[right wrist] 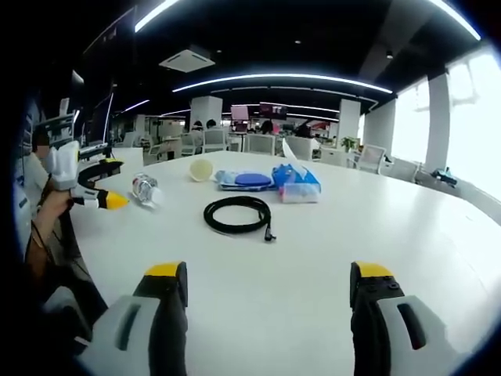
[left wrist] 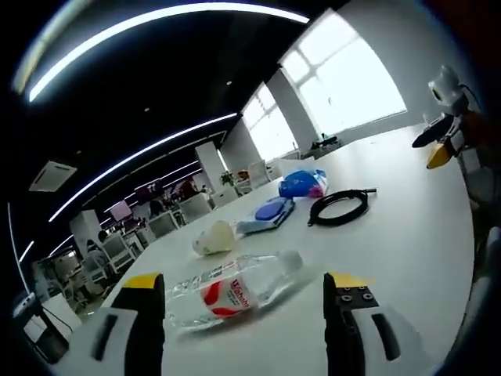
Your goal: Arrange the tabletop items into an orderly group along one side of the table until the central work area is clear of visible clutter.
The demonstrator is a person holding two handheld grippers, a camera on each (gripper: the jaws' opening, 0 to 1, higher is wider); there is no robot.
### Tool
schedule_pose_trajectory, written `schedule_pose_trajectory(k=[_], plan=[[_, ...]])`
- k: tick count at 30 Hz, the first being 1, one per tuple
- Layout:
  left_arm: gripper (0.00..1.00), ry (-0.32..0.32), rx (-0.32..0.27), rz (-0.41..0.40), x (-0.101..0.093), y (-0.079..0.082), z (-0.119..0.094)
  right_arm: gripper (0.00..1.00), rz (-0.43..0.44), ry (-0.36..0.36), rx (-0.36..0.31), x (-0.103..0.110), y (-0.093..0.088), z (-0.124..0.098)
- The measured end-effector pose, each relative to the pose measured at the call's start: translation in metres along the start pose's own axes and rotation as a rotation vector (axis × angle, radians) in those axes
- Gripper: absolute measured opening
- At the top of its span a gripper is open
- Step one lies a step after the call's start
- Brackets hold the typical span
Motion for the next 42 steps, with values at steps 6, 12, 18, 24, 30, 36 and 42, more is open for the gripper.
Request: schedule_pose_trajectory(k=[6, 12, 18, 24, 30, 36, 42], plan=[[0.83, -0.011, 0.006, 0.03, -0.003, 0.001, 0.006, 0.83, 0.0, 0.002, 0.005, 0.001, -0.001, 0.001], [0.82, -0.013, 0.011, 0.055, -0.003, 0.001, 0.009, 0.83, 0.001, 0.002, 0.007, 0.0, -0.001, 0.001], [0.82, -0.012, 0.015, 0.093, -0.003, 0.003, 0.014, 0.83, 0.001, 0.002, 0.007, 0.0, 0.0, 0.002], [0.82, -0.015, 0.031, 0.165, -0.005, 0.005, 0.021, 0.83, 0.002, 0.005, 0.011, 0.001, -0.001, 0.004], [0.82, -0.034, 0.043, 0.207, -0.01, 0.007, 0.028, 0.82, 0.002, 0.006, 0.013, 0.001, 0.0, 0.006], [0.81, -0.047, 0.036, 0.21, -0.013, 0.009, 0.031, 0.82, 0.004, 0.007, 0.016, 0.0, -0.001, 0.006], [0.81, -0.043, 0.056, 0.296, -0.017, 0.009, 0.036, 0.82, 0.007, 0.007, 0.015, -0.001, -0.001, 0.007]])
Point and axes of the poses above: the point that each gripper's makers call its tool centre point, and the gripper's own axes: z roughly forward along the fingers, x roughly to its left, y roughly out of its top, the point moved 6 cm from there along -z, roughly backward along the fingers, and after that the axes turned 1 degree about -y, right-handed, at the moved point
